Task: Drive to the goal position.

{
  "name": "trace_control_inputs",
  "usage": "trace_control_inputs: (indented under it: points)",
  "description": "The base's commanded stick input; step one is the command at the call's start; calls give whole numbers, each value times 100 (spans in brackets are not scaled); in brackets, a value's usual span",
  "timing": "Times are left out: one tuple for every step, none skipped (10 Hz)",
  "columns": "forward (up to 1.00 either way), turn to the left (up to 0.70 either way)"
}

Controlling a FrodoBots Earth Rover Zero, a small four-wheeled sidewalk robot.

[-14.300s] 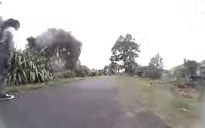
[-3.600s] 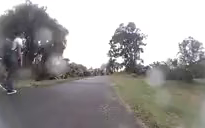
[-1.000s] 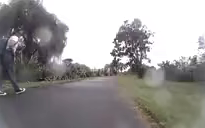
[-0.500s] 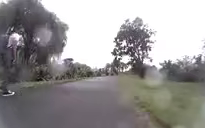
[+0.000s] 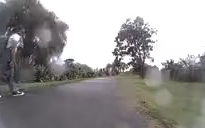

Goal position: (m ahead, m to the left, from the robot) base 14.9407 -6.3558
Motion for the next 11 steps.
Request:
trace_control_inputs:
  points:
    - [85, 0]
    - [85, 0]
    - [85, -20]
    - [85, -34]
    - [85, -32]
    - [85, -8]
    - [85, 0]
    - [85, 0]
    - [85, 0]
    - [85, 0]
    - [85, 0]
